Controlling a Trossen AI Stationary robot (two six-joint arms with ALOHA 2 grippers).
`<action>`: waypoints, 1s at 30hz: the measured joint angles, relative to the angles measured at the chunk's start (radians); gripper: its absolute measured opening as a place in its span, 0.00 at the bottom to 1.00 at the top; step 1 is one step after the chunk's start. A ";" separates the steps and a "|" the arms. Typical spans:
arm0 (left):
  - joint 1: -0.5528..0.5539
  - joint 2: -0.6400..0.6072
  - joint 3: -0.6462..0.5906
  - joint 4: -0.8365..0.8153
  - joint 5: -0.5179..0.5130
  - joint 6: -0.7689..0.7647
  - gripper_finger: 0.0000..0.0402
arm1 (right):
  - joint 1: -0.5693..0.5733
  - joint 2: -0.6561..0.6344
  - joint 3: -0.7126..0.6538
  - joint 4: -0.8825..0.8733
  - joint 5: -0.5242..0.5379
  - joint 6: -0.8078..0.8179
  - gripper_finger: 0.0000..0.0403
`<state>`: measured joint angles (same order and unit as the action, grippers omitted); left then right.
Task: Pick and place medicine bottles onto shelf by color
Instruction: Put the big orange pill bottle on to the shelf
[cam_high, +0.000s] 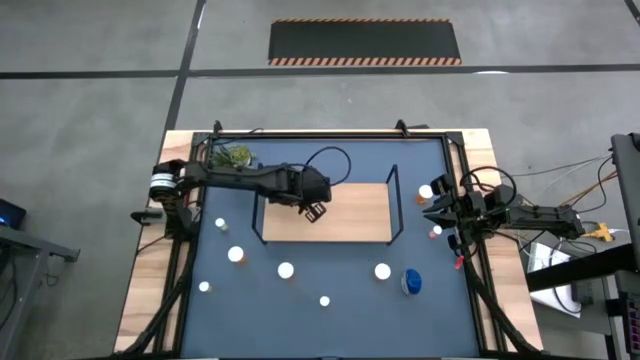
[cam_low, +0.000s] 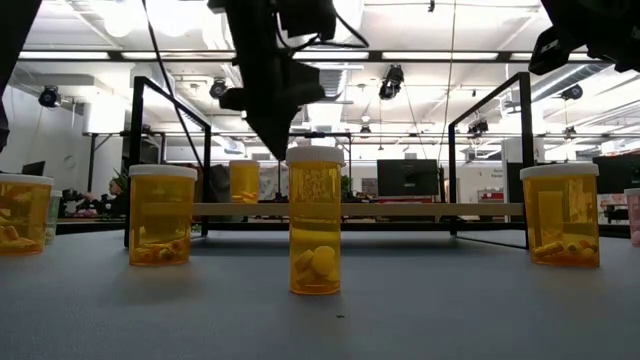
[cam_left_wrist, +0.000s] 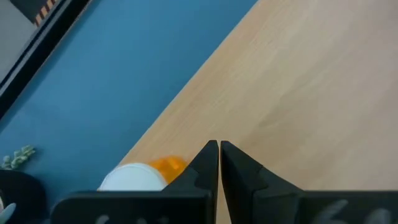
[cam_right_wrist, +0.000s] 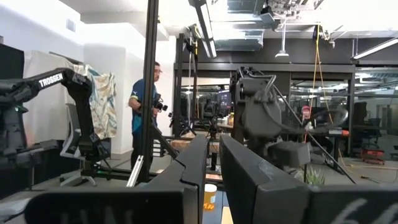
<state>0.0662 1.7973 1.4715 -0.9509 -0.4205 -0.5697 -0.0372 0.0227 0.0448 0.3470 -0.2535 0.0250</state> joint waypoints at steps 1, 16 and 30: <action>0.001 0.001 -0.013 -0.002 -0.002 0.000 0.00 | 0.000 0.000 0.000 0.000 0.000 0.000 0.09; 0.020 0.005 -0.087 -0.083 -0.066 -0.042 0.00 | 0.000 0.000 0.000 0.000 0.000 0.001 0.09; 0.020 0.004 -0.080 -0.089 -0.060 -0.055 0.00 | 0.000 0.000 0.000 -0.002 0.000 0.001 0.09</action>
<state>0.0860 1.8011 1.3911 -1.0401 -0.4810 -0.6243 -0.0372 0.0227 0.0448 0.3450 -0.2535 0.0257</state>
